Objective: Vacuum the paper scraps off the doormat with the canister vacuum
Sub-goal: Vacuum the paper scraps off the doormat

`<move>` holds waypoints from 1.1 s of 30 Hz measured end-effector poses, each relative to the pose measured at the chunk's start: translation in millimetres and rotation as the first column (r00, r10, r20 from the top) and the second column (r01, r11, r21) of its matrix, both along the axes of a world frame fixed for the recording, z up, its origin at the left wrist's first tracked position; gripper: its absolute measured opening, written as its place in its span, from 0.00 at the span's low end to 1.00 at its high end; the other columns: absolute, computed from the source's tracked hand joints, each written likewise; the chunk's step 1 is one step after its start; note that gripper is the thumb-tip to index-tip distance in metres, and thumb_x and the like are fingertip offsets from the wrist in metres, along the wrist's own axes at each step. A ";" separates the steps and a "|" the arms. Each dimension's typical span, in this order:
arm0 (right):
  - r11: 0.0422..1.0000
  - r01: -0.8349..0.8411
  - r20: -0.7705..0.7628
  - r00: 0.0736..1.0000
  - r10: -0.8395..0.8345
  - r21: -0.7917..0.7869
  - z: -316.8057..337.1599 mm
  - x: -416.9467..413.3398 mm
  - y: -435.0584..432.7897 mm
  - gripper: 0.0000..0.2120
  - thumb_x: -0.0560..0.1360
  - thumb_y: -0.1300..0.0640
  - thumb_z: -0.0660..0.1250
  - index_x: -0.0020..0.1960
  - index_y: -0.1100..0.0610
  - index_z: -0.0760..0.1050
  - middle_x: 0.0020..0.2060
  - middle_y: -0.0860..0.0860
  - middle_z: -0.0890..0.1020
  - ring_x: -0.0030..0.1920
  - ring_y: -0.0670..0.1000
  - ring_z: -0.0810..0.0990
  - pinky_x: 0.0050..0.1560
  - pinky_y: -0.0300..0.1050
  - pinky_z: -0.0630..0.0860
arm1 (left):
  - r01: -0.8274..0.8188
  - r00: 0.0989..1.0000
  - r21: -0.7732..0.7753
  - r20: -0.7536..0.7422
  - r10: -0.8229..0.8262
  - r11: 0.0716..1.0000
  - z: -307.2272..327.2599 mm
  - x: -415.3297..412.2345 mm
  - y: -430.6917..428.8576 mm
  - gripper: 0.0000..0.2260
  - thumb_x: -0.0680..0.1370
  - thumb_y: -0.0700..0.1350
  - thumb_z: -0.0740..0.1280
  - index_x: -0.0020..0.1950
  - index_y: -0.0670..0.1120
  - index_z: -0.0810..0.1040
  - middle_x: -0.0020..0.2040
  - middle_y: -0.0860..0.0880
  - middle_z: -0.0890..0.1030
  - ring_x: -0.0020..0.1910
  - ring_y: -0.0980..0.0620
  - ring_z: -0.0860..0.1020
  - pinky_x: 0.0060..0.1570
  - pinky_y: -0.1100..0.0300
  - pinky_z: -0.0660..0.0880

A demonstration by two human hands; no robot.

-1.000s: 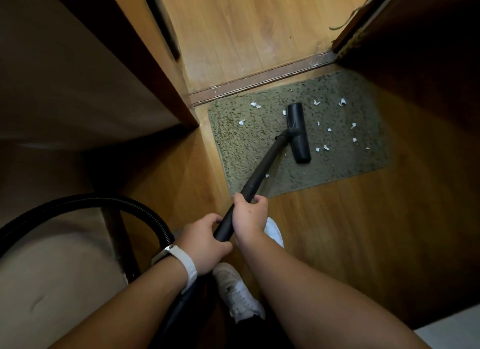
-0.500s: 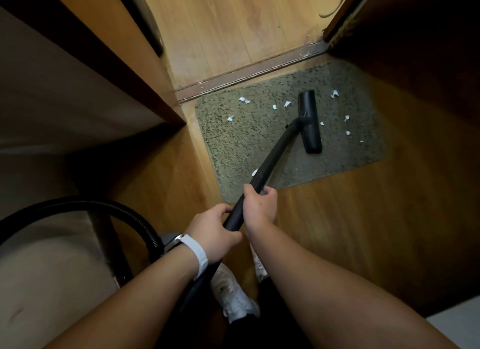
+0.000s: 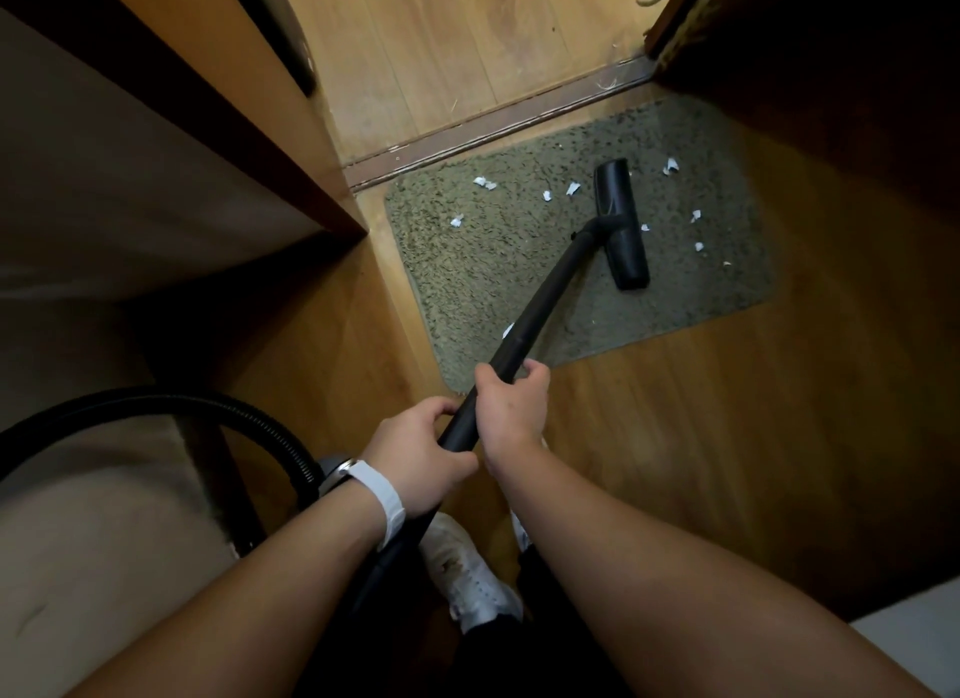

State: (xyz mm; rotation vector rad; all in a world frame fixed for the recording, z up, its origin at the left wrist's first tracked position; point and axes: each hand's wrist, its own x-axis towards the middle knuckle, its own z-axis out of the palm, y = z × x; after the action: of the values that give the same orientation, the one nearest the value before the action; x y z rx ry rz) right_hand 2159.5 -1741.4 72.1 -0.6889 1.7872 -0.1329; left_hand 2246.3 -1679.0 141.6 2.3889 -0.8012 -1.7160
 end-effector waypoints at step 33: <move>0.995 -0.096 0.062 0.993 0.097 -0.027 18.0 58.3 108.7 0.26 0.71 0.54 0.70 0.66 0.52 0.66 0.51 0.53 0.81 0.48 0.52 0.82 0.55 0.53 0.80 | -0.092 0.994 -0.007 -0.056 0.092 0.996 37.0 48.0 117.8 0.23 0.69 0.43 0.71 0.63 0.57 0.73 0.44 0.58 0.81 0.35 0.58 0.81 0.40 0.59 0.81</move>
State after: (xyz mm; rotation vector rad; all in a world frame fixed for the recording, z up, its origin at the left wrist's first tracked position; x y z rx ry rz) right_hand 2217.8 -1632.7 90.1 -0.7791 1.6912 -0.1101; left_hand 2294.3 -1561.1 178.6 2.3217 -0.6789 -1.7312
